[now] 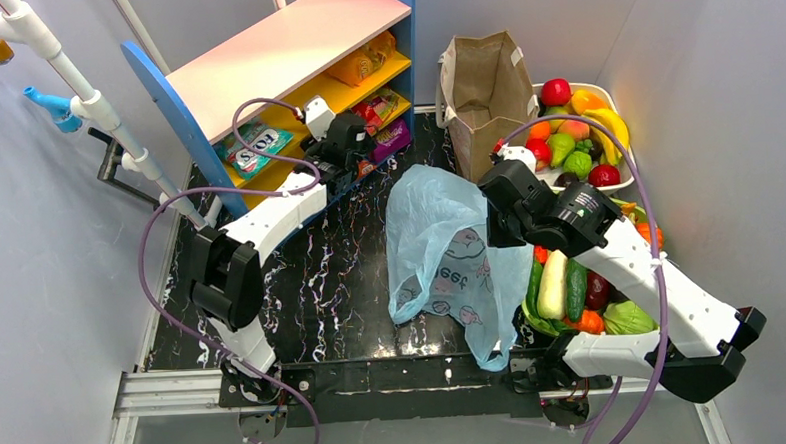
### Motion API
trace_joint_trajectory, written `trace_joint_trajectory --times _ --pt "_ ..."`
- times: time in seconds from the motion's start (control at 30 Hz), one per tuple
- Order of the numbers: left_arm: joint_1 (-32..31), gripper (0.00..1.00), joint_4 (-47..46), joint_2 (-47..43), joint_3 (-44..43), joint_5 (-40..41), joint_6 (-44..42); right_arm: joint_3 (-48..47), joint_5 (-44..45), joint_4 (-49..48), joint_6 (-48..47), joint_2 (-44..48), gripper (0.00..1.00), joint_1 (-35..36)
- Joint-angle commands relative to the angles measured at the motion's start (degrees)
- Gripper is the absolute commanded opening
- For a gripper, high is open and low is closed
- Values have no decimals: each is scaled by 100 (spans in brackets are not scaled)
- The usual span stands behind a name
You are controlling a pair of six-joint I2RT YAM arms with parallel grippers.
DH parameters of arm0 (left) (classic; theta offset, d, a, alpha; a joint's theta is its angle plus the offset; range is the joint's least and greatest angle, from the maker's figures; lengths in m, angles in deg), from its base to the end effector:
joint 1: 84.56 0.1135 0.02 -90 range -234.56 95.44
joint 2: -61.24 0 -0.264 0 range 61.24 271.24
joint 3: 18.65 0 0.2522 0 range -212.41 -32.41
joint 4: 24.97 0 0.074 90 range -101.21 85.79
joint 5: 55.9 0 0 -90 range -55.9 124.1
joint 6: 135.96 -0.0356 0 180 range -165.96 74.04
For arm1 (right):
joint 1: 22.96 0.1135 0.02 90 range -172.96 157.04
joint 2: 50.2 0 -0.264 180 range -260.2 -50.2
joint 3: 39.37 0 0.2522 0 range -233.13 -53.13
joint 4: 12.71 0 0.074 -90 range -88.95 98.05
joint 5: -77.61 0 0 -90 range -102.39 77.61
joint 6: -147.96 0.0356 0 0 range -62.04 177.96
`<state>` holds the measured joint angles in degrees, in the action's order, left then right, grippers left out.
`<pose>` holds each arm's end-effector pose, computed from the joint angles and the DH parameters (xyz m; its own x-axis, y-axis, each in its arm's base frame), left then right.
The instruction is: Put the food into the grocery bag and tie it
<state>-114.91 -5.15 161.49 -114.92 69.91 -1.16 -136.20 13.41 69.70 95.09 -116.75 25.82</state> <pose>0.3667 -0.1905 0.3143 -0.2103 -0.5390 -0.8156 -0.2824 0.8322 -0.4772 0.1420 0.1386 0.3991 -0.7172 0.0060 -0.6968 -0.0856 0.9916 0.0966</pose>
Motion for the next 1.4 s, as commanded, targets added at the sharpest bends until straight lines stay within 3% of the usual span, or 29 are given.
trace_joint_trajectory --times 0.0,0.63,0.87,0.97,1.13,1.37 --pt "91 78 -47 92 -209 339 -33 89 120 -85 -131 107 1 -38" --pt "142 66 -1115 344 77 239 -84 275 39 -32 -116 188 1 -60" --pt "188 46 -851 503 -217 115 -328 321 -52 60 -55 177 1 -61" --pt "203 23 -882 465 -180 33 -359 377 -92 72 -6 187 1 -57" --pt "223 3 -811 180 81 19 -184 347 -76 65 17 159 1 -59" --pt "223 0 -638 -407 606 -292 -176 307 -76 47 126 119 1 -61"
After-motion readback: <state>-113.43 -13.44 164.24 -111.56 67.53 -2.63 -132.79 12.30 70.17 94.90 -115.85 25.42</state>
